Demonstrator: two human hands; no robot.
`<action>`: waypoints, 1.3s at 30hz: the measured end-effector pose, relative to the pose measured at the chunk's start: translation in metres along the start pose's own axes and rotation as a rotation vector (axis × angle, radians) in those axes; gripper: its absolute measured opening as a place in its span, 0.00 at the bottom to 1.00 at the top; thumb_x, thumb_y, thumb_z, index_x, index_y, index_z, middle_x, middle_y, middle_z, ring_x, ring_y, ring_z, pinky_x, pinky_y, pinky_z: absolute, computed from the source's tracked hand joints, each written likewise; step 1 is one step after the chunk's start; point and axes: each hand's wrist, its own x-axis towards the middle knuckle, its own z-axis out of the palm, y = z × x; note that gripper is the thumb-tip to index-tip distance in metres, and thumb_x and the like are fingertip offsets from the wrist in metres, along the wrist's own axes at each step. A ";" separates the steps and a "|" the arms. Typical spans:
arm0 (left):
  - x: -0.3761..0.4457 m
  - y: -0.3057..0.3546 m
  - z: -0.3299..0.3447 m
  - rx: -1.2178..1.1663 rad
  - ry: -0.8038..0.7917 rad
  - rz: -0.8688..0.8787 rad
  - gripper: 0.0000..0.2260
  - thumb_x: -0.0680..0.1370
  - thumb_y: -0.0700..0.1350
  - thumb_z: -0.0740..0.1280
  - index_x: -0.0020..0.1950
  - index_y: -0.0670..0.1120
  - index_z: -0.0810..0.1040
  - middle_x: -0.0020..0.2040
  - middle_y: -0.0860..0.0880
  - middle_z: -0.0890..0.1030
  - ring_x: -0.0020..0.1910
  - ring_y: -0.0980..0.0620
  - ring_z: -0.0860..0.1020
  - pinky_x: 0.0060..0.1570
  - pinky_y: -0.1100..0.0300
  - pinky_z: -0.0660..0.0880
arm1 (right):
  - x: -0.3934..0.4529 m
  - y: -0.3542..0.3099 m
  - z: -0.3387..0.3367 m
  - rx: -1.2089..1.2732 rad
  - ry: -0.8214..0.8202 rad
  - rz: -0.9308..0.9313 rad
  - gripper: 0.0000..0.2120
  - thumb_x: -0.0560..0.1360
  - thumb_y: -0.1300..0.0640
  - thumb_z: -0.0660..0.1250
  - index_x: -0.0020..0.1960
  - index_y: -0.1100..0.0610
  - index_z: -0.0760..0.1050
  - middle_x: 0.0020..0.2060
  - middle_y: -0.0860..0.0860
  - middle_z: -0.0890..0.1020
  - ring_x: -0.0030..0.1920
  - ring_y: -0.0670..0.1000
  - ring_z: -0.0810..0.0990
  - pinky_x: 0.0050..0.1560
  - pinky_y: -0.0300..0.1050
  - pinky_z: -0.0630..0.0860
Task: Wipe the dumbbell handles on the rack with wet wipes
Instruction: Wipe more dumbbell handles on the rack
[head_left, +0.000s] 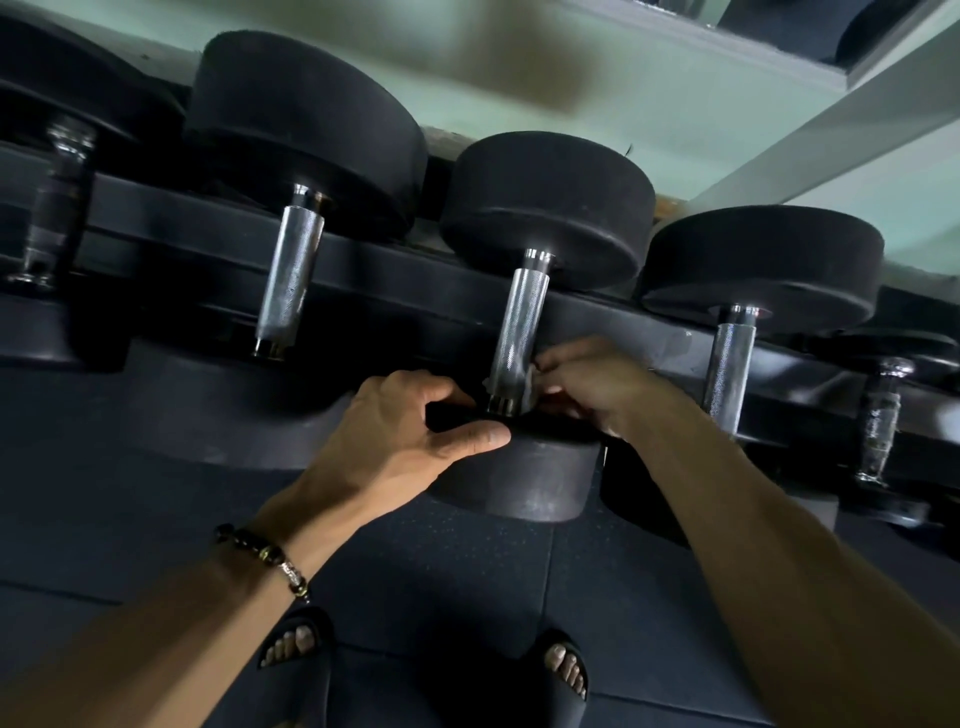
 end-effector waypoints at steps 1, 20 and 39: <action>0.001 -0.001 0.000 0.002 -0.004 -0.003 0.25 0.62 0.74 0.64 0.49 0.59 0.81 0.49 0.62 0.80 0.51 0.59 0.77 0.48 0.61 0.73 | 0.007 -0.007 0.000 0.132 0.049 -0.029 0.16 0.72 0.73 0.68 0.32 0.56 0.82 0.32 0.51 0.83 0.41 0.54 0.82 0.47 0.49 0.81; 0.001 -0.002 0.001 -0.008 0.007 0.008 0.28 0.61 0.76 0.61 0.50 0.59 0.81 0.49 0.62 0.81 0.50 0.63 0.78 0.46 0.67 0.73 | 0.006 0.006 0.000 0.402 -0.080 0.008 0.12 0.79 0.70 0.62 0.55 0.62 0.81 0.50 0.56 0.86 0.50 0.52 0.85 0.44 0.39 0.81; 0.003 -0.005 0.001 0.010 0.004 0.010 0.30 0.62 0.77 0.63 0.52 0.58 0.82 0.51 0.61 0.81 0.54 0.59 0.78 0.56 0.54 0.76 | 0.035 -0.004 0.003 0.427 -0.062 0.057 0.16 0.79 0.70 0.58 0.59 0.60 0.80 0.48 0.54 0.86 0.48 0.52 0.85 0.47 0.45 0.82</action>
